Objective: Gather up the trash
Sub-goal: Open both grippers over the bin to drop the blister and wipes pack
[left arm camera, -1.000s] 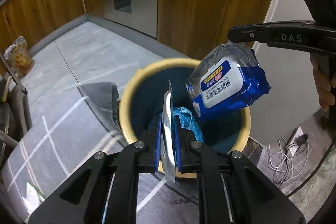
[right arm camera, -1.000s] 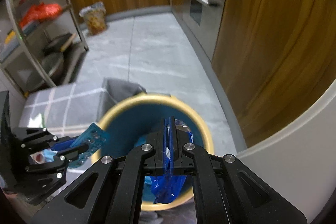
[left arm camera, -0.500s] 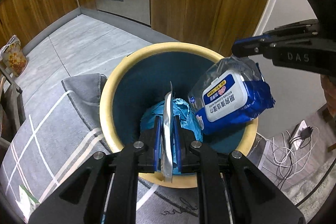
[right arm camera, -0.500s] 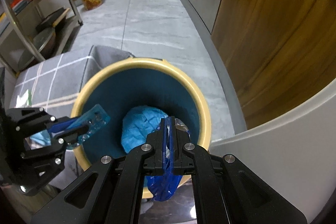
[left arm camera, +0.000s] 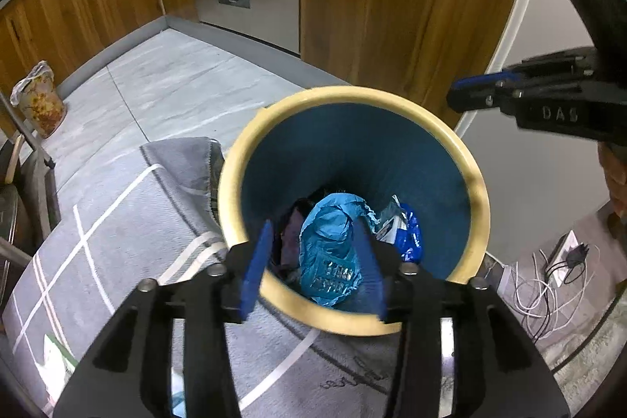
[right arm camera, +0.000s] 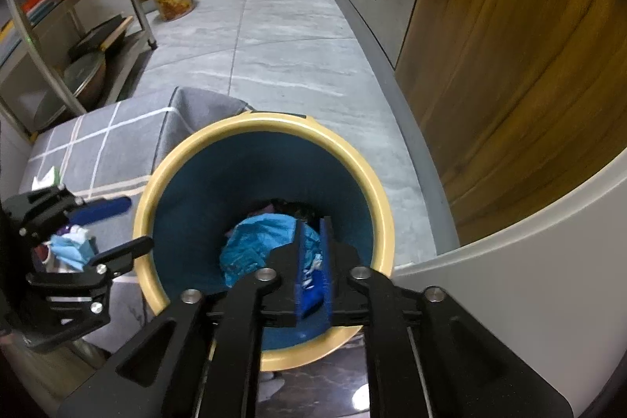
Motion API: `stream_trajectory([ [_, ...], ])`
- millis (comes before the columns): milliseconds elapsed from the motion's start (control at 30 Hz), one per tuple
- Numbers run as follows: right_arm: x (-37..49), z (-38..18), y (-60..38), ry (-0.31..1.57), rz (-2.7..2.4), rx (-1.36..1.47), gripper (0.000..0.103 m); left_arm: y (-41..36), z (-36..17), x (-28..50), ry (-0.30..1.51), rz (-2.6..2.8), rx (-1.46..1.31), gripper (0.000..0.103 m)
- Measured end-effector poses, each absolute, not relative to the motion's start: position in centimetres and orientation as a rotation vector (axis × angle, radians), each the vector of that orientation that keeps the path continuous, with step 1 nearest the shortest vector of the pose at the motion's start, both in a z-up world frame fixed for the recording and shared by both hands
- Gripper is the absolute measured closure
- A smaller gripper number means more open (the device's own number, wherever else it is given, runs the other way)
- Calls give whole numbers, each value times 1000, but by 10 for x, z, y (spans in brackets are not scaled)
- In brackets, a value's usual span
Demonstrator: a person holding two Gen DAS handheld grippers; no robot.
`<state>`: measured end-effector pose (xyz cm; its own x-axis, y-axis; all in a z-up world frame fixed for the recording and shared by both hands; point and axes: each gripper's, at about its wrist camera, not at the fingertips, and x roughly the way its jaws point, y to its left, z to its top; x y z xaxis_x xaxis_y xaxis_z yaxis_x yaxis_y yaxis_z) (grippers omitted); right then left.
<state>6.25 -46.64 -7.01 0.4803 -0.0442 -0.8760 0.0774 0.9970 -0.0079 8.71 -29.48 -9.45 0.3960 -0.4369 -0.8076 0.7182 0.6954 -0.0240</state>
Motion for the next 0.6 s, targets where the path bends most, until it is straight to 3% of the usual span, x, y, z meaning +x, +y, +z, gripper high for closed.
stream_trajectory([
  [33,62,-69,-465,1063,-72,32,78,-292,-93,86,892,-747,354,48],
  [200,56,-52,-457,1001,-52,33,27,-271,-81,79,866,-716,352,38],
  [433,46,-24,-429,915,-29,28,15,-226,-56,72,813,-657,334,28],
  [600,35,-4,-394,836,-7,-24,10,-181,-41,70,799,-584,301,27],
])
